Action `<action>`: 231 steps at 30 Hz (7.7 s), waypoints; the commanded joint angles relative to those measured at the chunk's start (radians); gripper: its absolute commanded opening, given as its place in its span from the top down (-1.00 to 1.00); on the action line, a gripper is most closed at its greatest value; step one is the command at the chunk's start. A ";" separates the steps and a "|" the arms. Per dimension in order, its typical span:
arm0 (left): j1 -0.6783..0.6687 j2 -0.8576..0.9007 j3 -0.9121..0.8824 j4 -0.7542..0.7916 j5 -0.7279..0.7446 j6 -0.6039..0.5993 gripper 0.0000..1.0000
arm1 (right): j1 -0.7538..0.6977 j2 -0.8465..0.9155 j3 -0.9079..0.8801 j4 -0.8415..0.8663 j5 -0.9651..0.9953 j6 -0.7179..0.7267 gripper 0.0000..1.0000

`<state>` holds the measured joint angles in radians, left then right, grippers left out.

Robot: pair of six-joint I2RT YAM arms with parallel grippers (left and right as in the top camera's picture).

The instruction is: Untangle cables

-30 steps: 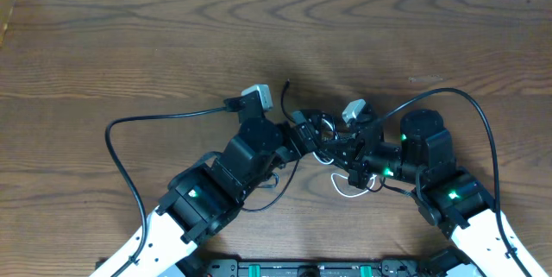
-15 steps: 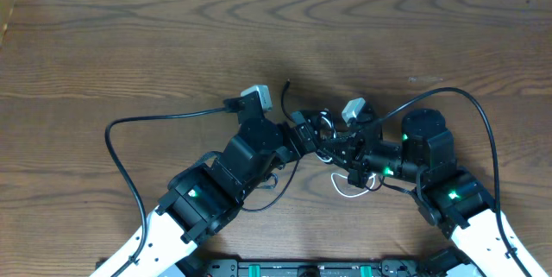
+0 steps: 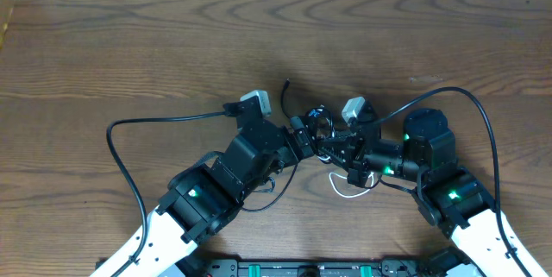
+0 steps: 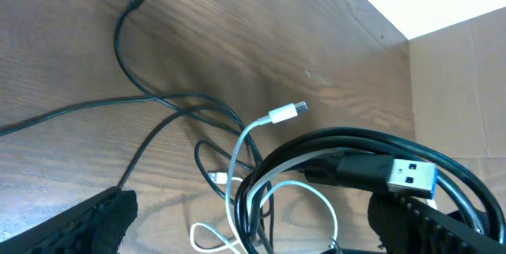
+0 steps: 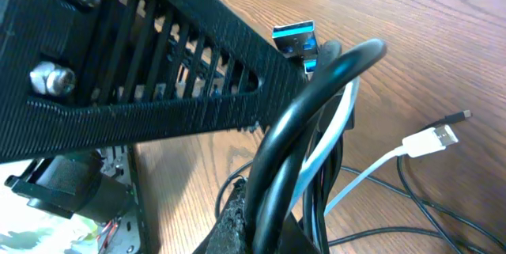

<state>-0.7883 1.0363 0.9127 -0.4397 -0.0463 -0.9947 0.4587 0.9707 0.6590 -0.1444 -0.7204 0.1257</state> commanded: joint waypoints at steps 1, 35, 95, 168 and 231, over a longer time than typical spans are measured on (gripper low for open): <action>0.004 0.002 0.003 -0.002 0.016 0.005 -0.96 | -0.002 -0.005 -0.001 0.005 -0.019 0.008 0.98; 0.110 -0.010 0.003 0.010 0.172 0.013 -0.96 | -0.002 -0.005 -0.001 -0.006 -0.023 0.008 0.98; 0.144 -0.129 0.003 0.030 0.236 0.012 -0.97 | -0.002 -0.122 -0.001 0.066 -0.128 0.015 0.98; 0.141 -0.065 0.003 0.090 0.332 0.046 -0.97 | 0.001 -0.122 -0.001 0.111 -0.206 0.034 0.98; 0.088 -0.229 0.003 -0.105 0.087 0.542 -0.96 | -0.126 -0.101 -0.001 0.009 -0.574 -0.218 0.98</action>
<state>-0.6979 0.8154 0.9127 -0.5438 0.0715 -0.4946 0.3367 0.8703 0.6590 -0.1249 -1.2118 -0.0109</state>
